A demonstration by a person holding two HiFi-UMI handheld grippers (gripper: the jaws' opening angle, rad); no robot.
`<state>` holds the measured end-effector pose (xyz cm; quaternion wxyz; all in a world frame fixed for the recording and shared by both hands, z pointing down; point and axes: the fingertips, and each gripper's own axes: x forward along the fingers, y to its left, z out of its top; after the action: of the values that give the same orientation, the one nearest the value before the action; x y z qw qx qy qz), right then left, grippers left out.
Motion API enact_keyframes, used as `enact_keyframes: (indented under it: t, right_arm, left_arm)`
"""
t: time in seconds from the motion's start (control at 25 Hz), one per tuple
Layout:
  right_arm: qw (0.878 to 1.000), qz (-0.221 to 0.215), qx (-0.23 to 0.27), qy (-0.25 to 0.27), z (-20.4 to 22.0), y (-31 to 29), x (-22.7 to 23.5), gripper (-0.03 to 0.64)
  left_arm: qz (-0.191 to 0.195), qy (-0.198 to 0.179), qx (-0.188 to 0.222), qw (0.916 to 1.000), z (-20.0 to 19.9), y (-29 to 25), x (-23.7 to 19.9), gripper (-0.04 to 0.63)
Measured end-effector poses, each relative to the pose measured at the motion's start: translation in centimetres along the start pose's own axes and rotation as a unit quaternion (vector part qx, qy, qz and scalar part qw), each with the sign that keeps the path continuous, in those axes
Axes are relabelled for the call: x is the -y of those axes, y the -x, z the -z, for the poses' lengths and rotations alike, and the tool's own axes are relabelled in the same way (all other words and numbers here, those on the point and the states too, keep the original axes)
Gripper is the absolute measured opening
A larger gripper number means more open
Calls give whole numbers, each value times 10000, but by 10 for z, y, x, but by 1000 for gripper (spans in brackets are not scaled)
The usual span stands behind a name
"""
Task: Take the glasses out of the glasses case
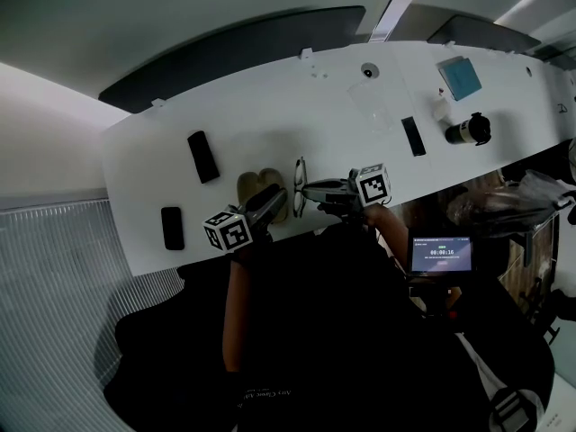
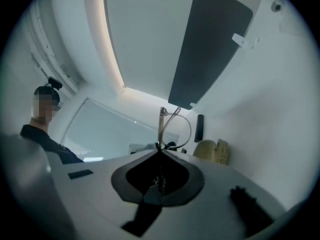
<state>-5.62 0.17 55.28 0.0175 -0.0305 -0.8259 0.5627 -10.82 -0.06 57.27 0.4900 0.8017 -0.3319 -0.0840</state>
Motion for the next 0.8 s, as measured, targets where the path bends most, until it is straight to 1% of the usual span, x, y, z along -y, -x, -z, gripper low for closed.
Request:
enact_keyframes:
  t: [0.08, 0.16, 0.24, 0.32, 0.4, 0.48, 0.56, 0.6, 0.68, 0.8]
  right_arm:
    - [9998, -13, -199, 42, 9, 2, 1, 18]
    - [9994, 142, -306, 76, 15, 5, 7, 18]
    - [9990, 265, -334, 114, 16, 7, 10, 18]
    - [9990, 281, -319, 140, 16, 10, 10, 18]
    - [9989, 250, -340, 179, 17, 11, 10, 18]
    - [9985, 287, -399, 222, 20, 10, 11, 18]
    - [9979, 365, -470, 250, 23, 10, 13, 18]
    - [9978, 368, -488, 250, 25, 10, 13, 18]
    - [9978, 368, -486, 275, 25, 11, 13, 18]
    - [9970, 534, -378, 417, 21, 16, 16, 20]
  left_arm:
    - [235, 76, -371, 9990, 8, -11, 0, 161]
    - [376, 140, -640, 9971, 16, -18, 1, 161]
    - [381, 3, -879, 9954, 23, -24, 3, 161]
    - [401, -156, -1079, 9932, 32, -29, 7, 161]
    - [460, -201, -1195, 9916, 39, -34, 10, 155]
    - [484, -223, -1264, 9906, 43, -38, 10, 126]
    - [496, -272, -1328, 9895, 46, -41, 10, 55]
    - [499, -331, -1356, 9890, 48, -43, 11, 39]
    - [483, -512, -1386, 9878, 49, -47, 13, 33]
    - [345, -768, -1379, 9869, 46, -52, 13, 31]
